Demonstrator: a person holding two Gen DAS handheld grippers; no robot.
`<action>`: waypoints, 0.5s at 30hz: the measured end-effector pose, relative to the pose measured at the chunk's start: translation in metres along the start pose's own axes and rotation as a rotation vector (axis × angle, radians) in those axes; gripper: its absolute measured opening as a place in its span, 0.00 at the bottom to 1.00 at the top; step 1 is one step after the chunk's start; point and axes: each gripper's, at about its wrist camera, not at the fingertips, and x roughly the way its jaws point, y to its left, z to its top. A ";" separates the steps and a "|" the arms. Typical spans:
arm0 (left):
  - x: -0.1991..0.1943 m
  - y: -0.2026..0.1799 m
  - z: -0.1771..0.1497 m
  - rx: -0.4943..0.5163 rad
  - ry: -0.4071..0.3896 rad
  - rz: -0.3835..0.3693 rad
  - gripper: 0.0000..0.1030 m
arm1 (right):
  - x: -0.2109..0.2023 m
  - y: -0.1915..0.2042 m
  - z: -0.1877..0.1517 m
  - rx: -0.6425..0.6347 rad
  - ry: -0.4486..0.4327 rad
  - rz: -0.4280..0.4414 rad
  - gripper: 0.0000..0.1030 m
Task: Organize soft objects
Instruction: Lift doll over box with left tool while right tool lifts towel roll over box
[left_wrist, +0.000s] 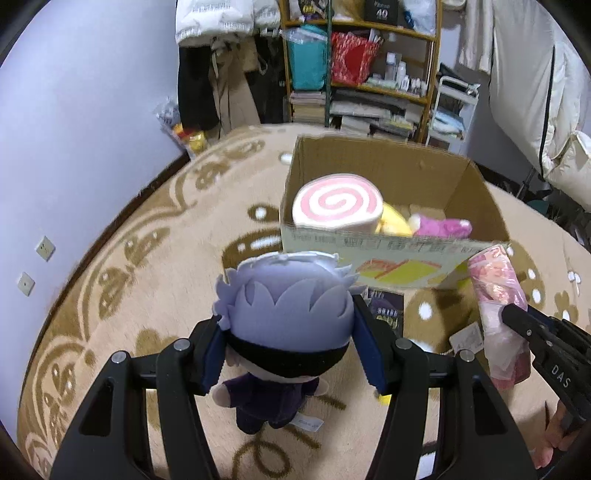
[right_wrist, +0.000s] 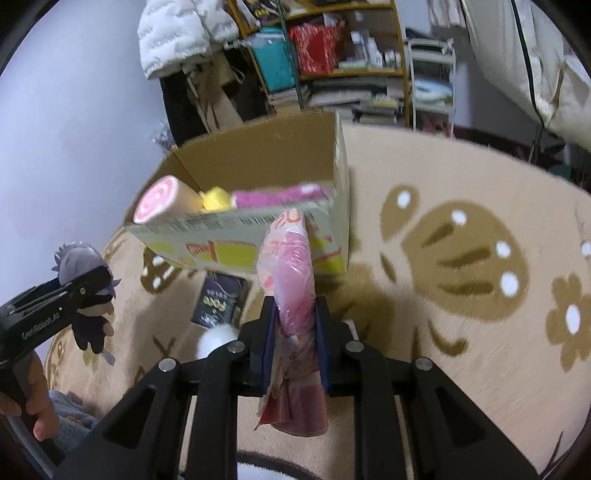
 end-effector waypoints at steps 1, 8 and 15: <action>-0.006 -0.001 0.003 0.009 -0.024 0.005 0.58 | -0.004 0.003 0.002 -0.012 -0.015 0.000 0.20; -0.029 0.002 0.020 0.016 -0.110 -0.001 0.58 | -0.040 0.016 0.013 -0.057 -0.120 0.020 0.20; -0.046 -0.004 0.041 0.045 -0.198 0.003 0.58 | -0.064 0.019 0.030 -0.059 -0.209 0.040 0.20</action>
